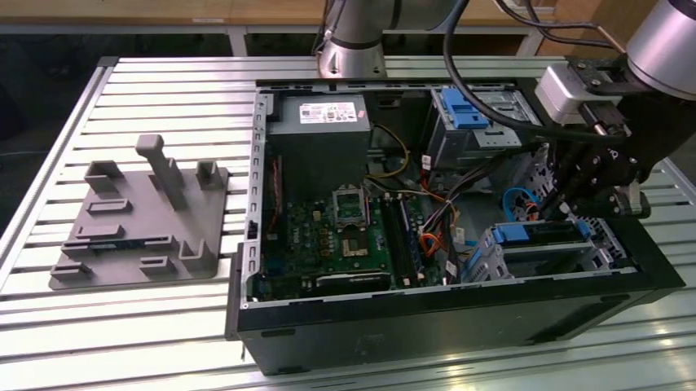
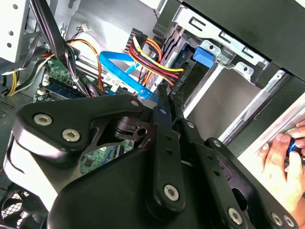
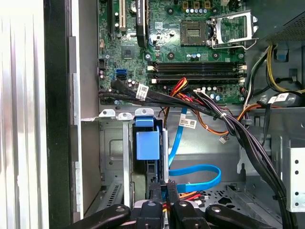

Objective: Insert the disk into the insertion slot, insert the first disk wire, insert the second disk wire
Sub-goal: 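Insert the second disk wire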

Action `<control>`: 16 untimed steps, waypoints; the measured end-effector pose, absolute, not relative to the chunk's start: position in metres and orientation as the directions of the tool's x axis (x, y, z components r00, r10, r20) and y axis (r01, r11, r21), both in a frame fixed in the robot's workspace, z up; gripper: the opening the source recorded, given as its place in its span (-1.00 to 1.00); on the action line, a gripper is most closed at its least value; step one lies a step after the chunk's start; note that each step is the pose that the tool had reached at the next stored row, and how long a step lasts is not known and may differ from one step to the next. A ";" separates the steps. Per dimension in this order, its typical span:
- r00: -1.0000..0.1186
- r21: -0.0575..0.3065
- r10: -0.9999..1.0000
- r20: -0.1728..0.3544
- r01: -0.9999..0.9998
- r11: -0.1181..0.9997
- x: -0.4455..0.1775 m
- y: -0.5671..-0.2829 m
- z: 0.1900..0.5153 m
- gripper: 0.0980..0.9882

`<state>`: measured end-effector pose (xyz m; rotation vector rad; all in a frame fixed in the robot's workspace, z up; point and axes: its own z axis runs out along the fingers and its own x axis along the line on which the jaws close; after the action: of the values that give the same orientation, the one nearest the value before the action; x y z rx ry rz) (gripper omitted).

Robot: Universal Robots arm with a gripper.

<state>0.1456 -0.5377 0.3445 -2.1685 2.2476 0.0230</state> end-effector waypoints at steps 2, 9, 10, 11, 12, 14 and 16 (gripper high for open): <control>-0.036 -0.002 -0.999 -0.025 -0.999 0.036 0.146 -0.538 0.344 -0.86; -0.036 -0.001 -0.998 -0.054 -0.999 0.036 0.146 -0.541 0.344 -0.86; -0.036 -0.001 -0.998 -0.054 -0.999 0.036 0.146 -0.541 0.344 -0.86; -0.036 -0.001 -0.998 -0.054 -0.999 0.036 0.146 -0.541 0.344 -0.86; -0.036 -0.001 -0.998 -0.054 -0.999 0.036 0.146 -0.541 0.344 -0.86; -0.036 -0.001 -0.998 -0.054 -0.999 0.036 0.146 -0.541 0.344 -0.86; -0.036 -0.001 -0.998 -0.054 -0.999 0.036 0.146 -0.542 0.344 -0.86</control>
<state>0.1459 -0.5417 0.3437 -2.1534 2.2321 0.0570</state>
